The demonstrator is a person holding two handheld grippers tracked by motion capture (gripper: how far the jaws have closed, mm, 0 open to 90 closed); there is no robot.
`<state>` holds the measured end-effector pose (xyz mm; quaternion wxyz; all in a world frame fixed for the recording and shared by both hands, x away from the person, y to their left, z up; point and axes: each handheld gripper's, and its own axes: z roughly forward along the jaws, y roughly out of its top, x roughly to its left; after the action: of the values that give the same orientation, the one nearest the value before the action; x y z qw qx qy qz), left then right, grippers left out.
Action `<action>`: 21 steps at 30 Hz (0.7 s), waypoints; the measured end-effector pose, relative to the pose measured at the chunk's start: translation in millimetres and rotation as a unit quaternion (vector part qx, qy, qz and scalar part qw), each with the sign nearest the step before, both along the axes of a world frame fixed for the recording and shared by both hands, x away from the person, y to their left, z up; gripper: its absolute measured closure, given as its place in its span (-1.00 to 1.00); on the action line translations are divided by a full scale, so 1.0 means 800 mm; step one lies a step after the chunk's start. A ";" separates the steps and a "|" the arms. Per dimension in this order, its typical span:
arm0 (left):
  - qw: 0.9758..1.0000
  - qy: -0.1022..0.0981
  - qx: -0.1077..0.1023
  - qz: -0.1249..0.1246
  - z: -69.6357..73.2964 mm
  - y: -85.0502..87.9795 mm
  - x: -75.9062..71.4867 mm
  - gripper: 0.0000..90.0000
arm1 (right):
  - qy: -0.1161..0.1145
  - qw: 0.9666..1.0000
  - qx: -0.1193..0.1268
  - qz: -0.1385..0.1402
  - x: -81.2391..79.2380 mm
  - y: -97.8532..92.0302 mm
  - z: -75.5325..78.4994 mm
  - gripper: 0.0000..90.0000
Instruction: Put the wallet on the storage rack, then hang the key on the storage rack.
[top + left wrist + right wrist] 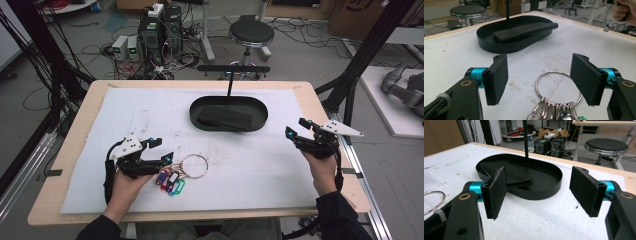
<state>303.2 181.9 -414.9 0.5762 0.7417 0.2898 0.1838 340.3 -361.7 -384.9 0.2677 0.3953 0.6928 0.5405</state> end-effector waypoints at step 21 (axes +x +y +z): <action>1.000 0.027 -0.013 0.000 -0.004 0.005 0.025 -0.36 | -0.017 1.000 -0.004 -0.006 -0.012 0.000 0.001 -0.39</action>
<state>323.1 186.1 -418.1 0.5782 0.7385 0.3076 0.1601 330.4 -362.0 -384.5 0.2842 0.3890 0.6880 0.5427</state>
